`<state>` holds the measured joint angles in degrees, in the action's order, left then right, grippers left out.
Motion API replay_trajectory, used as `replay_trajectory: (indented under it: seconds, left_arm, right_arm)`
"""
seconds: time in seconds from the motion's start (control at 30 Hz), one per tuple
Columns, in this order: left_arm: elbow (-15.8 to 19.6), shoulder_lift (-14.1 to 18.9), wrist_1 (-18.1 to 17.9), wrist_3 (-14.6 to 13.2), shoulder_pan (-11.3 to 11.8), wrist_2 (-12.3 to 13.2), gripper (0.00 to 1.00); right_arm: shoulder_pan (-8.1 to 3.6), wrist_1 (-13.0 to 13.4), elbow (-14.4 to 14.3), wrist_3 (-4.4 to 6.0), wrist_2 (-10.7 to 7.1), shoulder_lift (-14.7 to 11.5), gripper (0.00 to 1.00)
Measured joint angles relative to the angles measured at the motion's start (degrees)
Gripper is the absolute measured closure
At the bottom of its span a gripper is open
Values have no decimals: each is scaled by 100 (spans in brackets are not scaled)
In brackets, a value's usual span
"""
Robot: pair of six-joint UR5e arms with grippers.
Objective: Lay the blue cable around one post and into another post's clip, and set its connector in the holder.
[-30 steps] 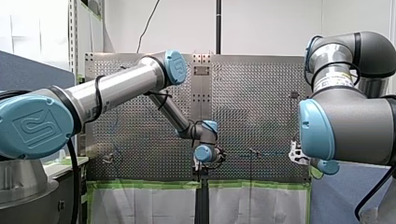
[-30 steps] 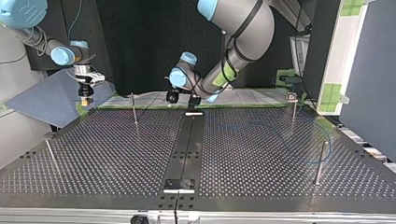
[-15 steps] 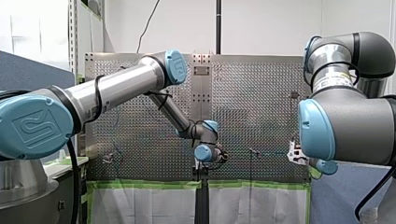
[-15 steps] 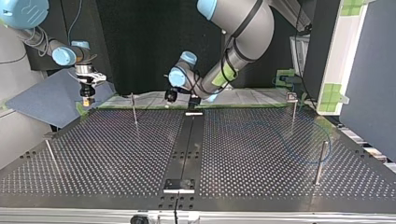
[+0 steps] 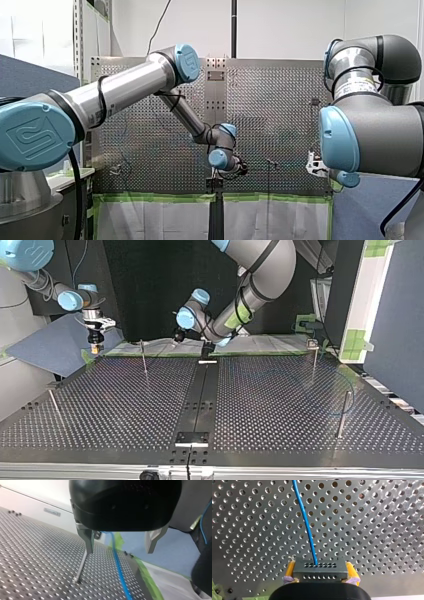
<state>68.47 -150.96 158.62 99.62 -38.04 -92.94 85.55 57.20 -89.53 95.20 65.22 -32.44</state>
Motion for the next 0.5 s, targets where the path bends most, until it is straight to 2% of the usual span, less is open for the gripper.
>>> replay_trajectory:
  seconds: [0.27, 0.5]
  left_arm:
    - [398, 396, -286, 60, -96, 52, 0]
    - [667, 528, -341, 119, -217, 309, 0]
  right_arm:
    - [21, -35, 0, 0, 0, 2, 81]
    - [40, -22, 0, 6, -6, 5, 81]
